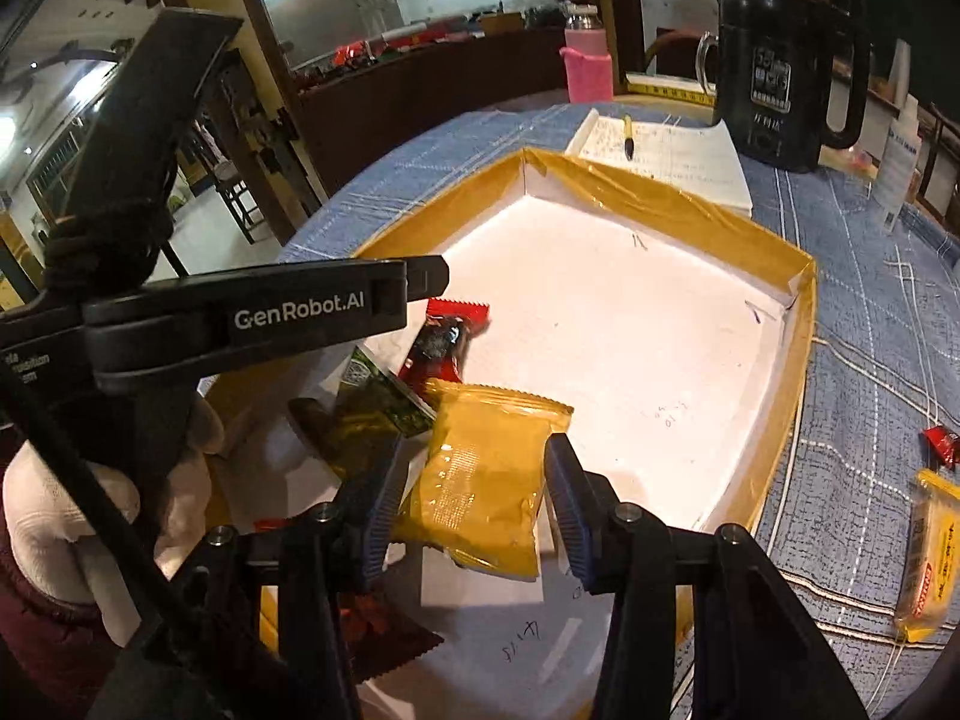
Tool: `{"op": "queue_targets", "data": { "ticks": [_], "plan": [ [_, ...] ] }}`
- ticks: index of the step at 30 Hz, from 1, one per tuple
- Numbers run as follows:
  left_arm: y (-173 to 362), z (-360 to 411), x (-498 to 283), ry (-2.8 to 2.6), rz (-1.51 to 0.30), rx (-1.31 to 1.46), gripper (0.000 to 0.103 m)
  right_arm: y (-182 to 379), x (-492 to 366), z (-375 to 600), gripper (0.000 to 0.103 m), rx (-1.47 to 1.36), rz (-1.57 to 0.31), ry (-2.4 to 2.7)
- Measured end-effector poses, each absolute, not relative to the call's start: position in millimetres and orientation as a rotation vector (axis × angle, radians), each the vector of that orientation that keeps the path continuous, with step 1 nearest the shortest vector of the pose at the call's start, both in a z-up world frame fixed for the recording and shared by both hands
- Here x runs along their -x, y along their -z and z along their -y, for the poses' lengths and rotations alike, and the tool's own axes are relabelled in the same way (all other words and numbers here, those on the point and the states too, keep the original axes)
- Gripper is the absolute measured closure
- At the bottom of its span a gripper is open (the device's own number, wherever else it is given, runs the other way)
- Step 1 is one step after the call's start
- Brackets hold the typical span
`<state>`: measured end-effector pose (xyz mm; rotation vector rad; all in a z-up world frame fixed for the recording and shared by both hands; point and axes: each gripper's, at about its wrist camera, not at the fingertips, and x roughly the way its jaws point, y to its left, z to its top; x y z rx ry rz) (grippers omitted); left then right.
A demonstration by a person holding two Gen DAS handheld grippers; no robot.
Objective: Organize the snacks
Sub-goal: 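Carry both snacks over the white tray and open both grippers to release, then grasp the yellow-labeled cracker pack with the left gripper while the right grasps a red candy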
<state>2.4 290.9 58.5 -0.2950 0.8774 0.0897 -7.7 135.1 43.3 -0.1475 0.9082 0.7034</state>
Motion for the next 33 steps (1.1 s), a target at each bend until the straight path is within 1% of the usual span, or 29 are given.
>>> {"op": "queue_targets", "data": {
  "ticks": [1, 3, 8, 11, 15, 22, 26, 28, 33],
  "plan": [
    [-63.2, -289.8, 2.1, -0.088, -0.864, 0.304, 0.045, -46.1, 8.0, -133.1, 0.055, 0.138, -0.900, -0.708],
    [-72.0, -285.8, 9.8, -0.085, -0.837, 0.309, 0.039, -53.4, 11.2, -124.6, 0.055, 0.115, -0.883, -0.708],
    [-96.8, -257.1, 32.4, -0.026, -0.766, 0.308, 0.032, -66.4, 19.3, -87.1, 0.054, 0.040, -0.846, -0.691],
    [-105.0, -228.9, 37.5, 0.043, -0.755, 0.301, 0.031, -68.8, 25.4, -55.3, 0.054, 0.000, -0.838, -0.664],
    [-105.4, -185.1, 35.5, 0.138, -0.793, 0.286, 0.031, -70.1, 35.8, 0.9, 0.054, -0.039, -0.821, -0.602],
    [-100.9, -107.9, 28.0, 0.248, -0.850, 0.227, 0.031, -66.2, 36.4, 145.3, 0.054, -0.146, -0.809, -0.361],
    [-97.0, -70.0, 19.2, 0.294, -0.877, 0.202, 0.031, -60.0, 31.8, 234.2, 0.054, -0.313, -0.804, -0.224],
    [-91.3, -51.7, 10.9, 0.316, -0.901, 0.207, 0.031, -53.4, 28.3, 276.2, 0.050, -0.412, -0.809, -0.174],
    [-72.0, -17.5, -5.9, 0.350, -0.965, 0.227, 0.031, -32.0, 11.0, 329.6, 0.050, -0.608, -0.845, -0.128]
  ]
}}
